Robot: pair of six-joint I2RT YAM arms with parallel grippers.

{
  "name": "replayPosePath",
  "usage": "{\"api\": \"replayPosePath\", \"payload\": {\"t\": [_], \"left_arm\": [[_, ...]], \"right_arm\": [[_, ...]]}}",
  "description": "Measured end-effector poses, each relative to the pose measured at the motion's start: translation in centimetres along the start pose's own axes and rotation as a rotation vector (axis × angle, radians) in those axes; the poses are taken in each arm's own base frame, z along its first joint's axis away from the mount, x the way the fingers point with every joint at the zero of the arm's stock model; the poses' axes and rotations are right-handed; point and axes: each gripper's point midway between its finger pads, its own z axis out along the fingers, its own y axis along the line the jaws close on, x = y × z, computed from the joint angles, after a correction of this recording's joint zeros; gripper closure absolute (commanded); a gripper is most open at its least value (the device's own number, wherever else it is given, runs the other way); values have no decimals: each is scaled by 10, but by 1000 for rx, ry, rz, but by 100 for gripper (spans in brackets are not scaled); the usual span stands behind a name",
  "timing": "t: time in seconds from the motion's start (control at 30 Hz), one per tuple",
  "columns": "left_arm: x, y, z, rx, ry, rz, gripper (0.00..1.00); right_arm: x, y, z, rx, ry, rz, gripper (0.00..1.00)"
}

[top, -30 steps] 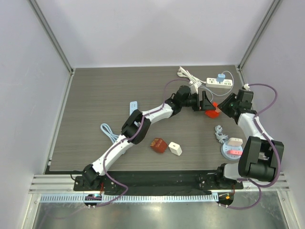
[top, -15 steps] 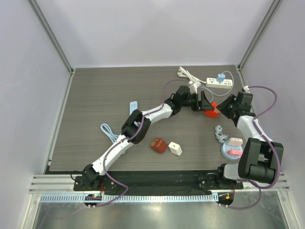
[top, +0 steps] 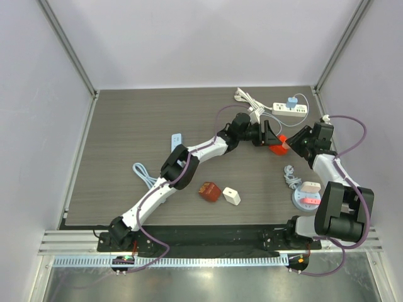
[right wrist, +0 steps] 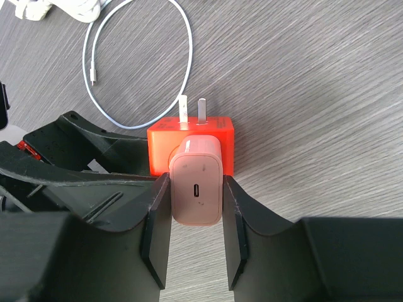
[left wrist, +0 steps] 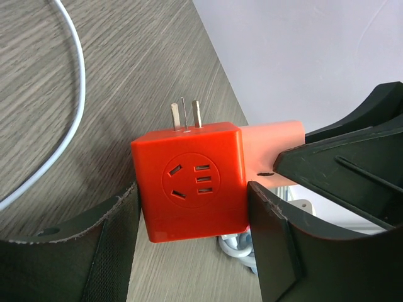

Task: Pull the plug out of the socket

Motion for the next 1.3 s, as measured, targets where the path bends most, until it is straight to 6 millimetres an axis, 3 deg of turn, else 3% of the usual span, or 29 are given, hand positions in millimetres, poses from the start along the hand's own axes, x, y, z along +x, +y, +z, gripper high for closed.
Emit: {"api": "replayPosePath", "payload": {"t": [0.03,0.1,0.37,0.57,1.3], "left_arm": [[0,0,0,0,0,0,77],[0,1,0,-1,0,4,100],[-2,3,2,-114,-4,78,100],[-2,-4,2,-242,-19,183,100],[5,-19,3,-222,22,194,100]], "right_arm": [[0,0,0,0,1,1,99],[0,0,0,0,1,4,99],[-2,-3,-1,19,-13,11,99],[-2,-10,-13,60,-37,22,99],[-1,-17,-39,62,9,74,99]]}}
